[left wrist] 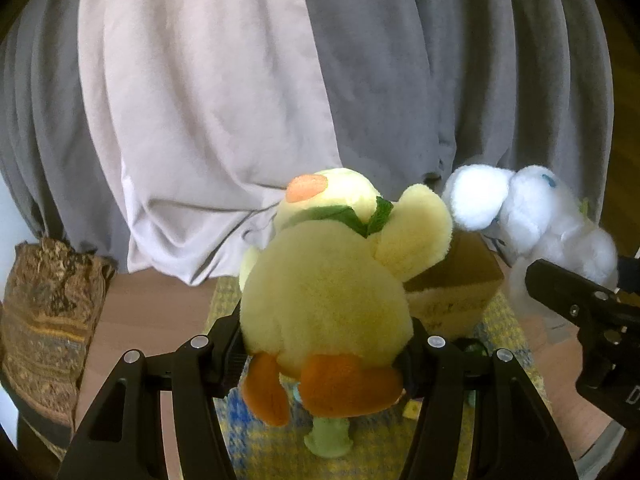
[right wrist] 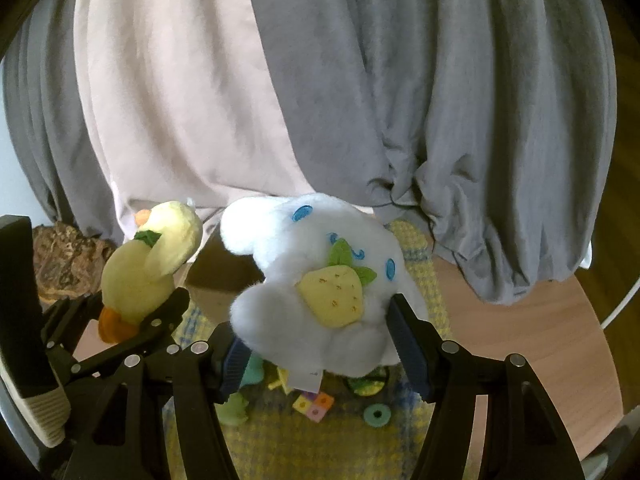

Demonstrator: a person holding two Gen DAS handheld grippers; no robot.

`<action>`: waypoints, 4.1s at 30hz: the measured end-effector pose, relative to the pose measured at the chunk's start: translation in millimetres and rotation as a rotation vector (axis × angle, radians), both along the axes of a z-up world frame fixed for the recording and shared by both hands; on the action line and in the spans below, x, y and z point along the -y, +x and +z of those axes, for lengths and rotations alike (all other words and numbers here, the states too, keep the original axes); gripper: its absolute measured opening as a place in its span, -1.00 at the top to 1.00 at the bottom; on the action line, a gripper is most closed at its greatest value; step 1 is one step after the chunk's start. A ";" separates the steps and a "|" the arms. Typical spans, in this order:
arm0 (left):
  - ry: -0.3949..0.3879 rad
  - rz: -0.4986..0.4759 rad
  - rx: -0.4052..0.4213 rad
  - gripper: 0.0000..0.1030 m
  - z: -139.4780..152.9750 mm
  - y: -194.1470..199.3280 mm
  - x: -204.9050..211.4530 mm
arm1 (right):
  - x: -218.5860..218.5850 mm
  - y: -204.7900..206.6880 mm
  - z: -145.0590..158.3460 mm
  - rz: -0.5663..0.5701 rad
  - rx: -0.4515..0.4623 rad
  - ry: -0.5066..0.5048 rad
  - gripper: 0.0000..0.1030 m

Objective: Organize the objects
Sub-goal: 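Lift the duck plush with the left tool while the right tool carries the white plush to the box, then lower both plushes into the cardboard box and open both tools, then withdraw both tools from the box toward the remaining toys, then grasp the green frog toy with the left tool while the right tool grasps the block cube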

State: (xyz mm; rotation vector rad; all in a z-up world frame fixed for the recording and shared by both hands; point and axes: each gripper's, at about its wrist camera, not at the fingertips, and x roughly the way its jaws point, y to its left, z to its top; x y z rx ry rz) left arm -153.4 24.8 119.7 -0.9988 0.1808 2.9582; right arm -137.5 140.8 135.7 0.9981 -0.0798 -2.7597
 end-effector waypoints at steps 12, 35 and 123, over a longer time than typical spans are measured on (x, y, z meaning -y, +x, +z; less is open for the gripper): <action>0.050 -0.038 0.059 -0.14 8.5 -58.1 2.7 | 7.6 -55.0 4.6 -0.011 0.059 -0.025 -0.25; 0.040 -0.068 0.226 -0.34 -32.7 -115.0 -11.7 | 5.0 -119.3 -28.1 -0.020 0.196 -0.024 -0.65; -0.076 0.089 0.229 -0.94 -154.6 36.4 14.6 | 10.6 9.5 -151.8 0.005 0.242 0.039 -0.85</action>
